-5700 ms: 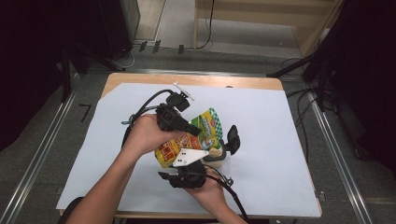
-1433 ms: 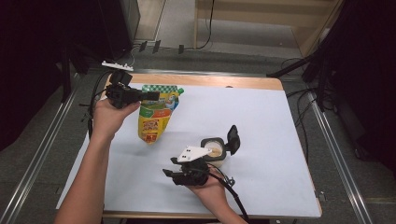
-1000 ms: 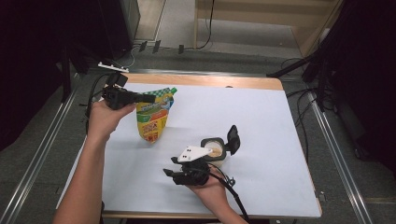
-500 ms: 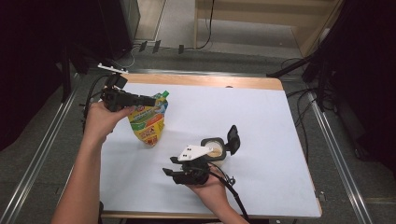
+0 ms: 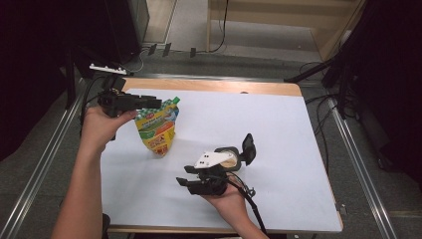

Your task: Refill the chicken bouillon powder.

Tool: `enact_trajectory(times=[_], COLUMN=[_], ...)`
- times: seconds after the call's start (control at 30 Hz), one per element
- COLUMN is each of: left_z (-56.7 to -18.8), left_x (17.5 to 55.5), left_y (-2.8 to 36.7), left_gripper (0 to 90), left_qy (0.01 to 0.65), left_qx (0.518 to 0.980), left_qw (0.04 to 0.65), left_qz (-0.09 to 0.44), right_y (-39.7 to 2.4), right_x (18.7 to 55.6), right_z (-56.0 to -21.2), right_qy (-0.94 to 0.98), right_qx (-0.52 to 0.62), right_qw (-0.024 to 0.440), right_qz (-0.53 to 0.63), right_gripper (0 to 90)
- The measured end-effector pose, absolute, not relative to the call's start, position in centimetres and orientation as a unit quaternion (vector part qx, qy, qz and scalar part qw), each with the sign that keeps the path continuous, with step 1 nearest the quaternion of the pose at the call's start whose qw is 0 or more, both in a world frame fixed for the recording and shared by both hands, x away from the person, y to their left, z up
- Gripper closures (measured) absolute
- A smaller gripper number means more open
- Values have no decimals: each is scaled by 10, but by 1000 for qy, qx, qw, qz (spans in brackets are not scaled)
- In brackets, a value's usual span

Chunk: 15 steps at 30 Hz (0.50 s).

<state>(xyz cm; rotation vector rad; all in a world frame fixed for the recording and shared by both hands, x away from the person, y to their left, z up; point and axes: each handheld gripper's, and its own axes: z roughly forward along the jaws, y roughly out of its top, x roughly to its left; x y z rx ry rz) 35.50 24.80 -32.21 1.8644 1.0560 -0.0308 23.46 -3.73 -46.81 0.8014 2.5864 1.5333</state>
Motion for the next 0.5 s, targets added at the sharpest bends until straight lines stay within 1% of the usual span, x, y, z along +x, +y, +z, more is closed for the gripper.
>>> enact_trajectory(times=[0.5], left_z=[-327], left_x=[358], left_y=[277], left_gripper=[513], left_qy=[474], left_qx=[748], left_qw=[465], left_qz=[8], right_y=[-53], right_x=[240], right_z=[-451], right_qy=[835], right_qx=[271], right_qw=[6], right_qz=[479], right_gripper=[557])
